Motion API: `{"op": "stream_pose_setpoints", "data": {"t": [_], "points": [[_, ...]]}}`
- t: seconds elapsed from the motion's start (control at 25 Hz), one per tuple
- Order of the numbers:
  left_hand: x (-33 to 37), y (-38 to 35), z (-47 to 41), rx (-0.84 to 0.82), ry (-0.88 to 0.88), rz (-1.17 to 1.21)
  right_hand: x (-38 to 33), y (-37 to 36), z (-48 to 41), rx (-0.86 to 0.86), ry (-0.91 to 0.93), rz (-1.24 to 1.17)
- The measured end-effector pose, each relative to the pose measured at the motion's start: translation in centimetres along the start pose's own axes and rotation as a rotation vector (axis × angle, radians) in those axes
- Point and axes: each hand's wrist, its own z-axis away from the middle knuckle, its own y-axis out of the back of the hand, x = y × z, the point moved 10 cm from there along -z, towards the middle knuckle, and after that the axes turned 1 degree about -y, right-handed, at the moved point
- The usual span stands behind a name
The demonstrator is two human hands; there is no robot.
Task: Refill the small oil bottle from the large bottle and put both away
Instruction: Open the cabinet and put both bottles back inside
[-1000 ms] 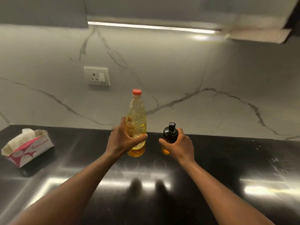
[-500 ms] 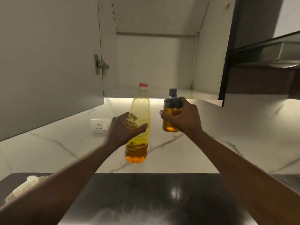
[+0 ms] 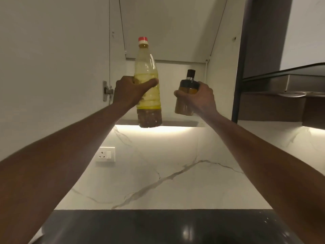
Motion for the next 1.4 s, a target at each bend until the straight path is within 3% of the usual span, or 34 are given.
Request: {"op": "stream_pose_setpoints", "data": {"t": [0.36, 0.56, 0.8, 0.88, 1.08, 1.4], "points": [[-2.1, -6.0, -7.5, 0.015, 0.017, -0.28, 6.9, -2.8, -6.4, -0.06, -0.169, 0.172], [-4.6, -7.5, -7.9, 0.03, 0.043, -0.293, 9.7, -4.4, -6.8, -0.08, -0.189, 0.235], [-4.1, -8.4, -4.8, -0.222, 0.039, -0.357, 9.7, -4.6, -6.0, -0.187, -0.199, 0.296], [-2.6, -7.5, -2.9, -0.225, -0.014, -0.469, 7.8, -3.7, -5.1, -0.165, -0.12, 0.415], [6.3, -2.1, 1.5, -0.026, -0.416, -0.96, -2.6, -0.6, -1.6, 0.053, 0.391, 0.692], [22.6, 11.4, 9.3, 0.203, -0.629, -1.292, -20.4, 2.3, 9.4, 0.033, 0.698, 0.645]]}}
